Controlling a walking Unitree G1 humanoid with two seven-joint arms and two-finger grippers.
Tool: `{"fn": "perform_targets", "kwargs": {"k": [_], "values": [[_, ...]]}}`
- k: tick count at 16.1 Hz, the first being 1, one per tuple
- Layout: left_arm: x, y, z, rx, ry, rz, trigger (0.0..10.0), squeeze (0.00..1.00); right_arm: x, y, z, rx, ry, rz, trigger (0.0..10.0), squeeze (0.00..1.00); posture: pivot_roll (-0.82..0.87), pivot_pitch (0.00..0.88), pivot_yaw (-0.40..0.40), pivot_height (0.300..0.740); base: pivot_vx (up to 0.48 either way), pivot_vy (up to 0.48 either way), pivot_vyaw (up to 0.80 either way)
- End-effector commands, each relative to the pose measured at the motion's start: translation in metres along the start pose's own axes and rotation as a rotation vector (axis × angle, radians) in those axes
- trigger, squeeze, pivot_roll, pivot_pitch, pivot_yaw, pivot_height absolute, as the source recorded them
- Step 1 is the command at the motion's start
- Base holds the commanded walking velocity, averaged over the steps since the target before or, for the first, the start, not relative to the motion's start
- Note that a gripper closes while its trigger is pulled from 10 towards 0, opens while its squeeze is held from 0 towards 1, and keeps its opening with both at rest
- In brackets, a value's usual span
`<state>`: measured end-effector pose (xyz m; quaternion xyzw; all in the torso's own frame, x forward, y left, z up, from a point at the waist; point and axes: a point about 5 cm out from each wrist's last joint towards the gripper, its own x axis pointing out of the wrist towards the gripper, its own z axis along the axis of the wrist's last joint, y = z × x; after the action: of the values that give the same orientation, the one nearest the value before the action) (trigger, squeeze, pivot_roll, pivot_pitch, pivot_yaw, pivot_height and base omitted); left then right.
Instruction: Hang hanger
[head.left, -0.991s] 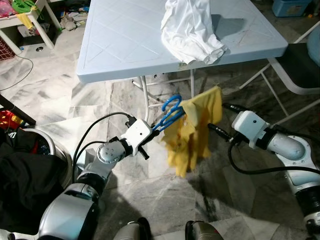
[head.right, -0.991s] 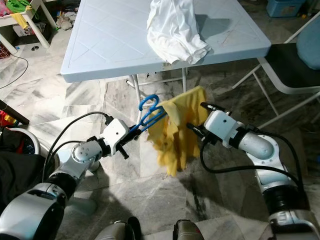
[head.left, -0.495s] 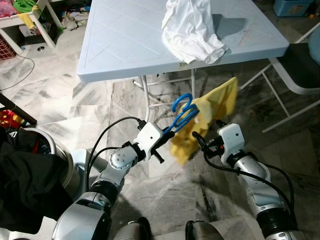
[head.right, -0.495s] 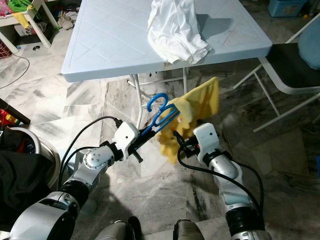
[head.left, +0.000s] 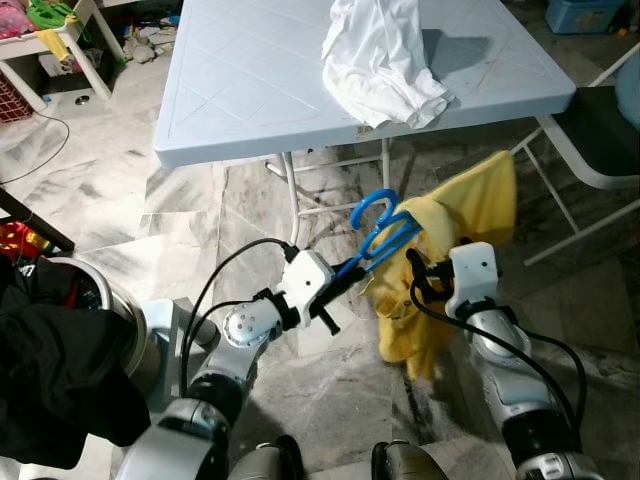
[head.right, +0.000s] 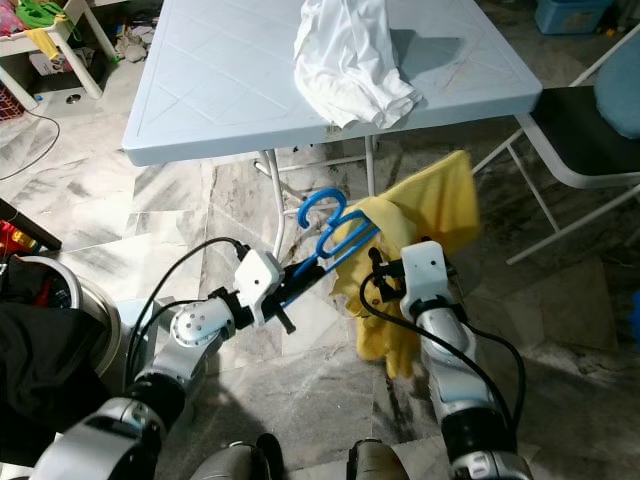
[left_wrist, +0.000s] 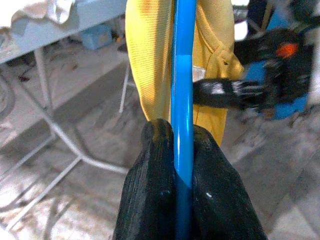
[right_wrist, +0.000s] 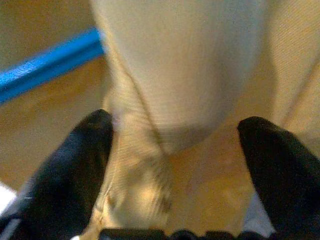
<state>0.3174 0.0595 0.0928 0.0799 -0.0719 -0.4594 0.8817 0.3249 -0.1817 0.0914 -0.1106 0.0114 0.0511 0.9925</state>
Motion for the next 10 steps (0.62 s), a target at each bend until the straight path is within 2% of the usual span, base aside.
{"fn": "perform_targets", "kwargs": {"k": [1, 6, 7, 10], "values": [[-0.004, 0.004, 0.009, 0.013, -0.065, 0.008, 0.0, 0.00, 0.001, -0.001, -0.002, 0.019, 0.008, -0.023, 0.0, 0.00, -0.15, 0.160, 0.106, 0.740, 0.000, 0.000, 0.00], [-0.014, -0.004, 0.006, 0.032, -0.066, -0.054, 0.0, 0.00, 0.007, -0.014, 0.002, 0.031, -0.006, -0.081, 0.0, 0.00, -0.14, 0.152, 0.106, 0.740, 0.000, 0.000, 0.00], [-0.013, -0.005, 0.006, 0.039, -0.062, -0.059, 0.0, 0.00, 0.008, -0.027, 0.006, 0.060, -0.019, -0.110, 0.0, 0.00, -0.14, 0.151, 0.106, 0.740, 0.000, 0.000, 0.00], [-0.017, -0.004, 0.004, 0.040, -0.046, -0.059, 0.0, 0.00, 0.009, -0.047, 0.018, 0.043, -0.058, -0.151, 0.0, 0.00, -0.15, 0.150, 0.106, 0.740, 0.000, 0.000, 0.00]]}}
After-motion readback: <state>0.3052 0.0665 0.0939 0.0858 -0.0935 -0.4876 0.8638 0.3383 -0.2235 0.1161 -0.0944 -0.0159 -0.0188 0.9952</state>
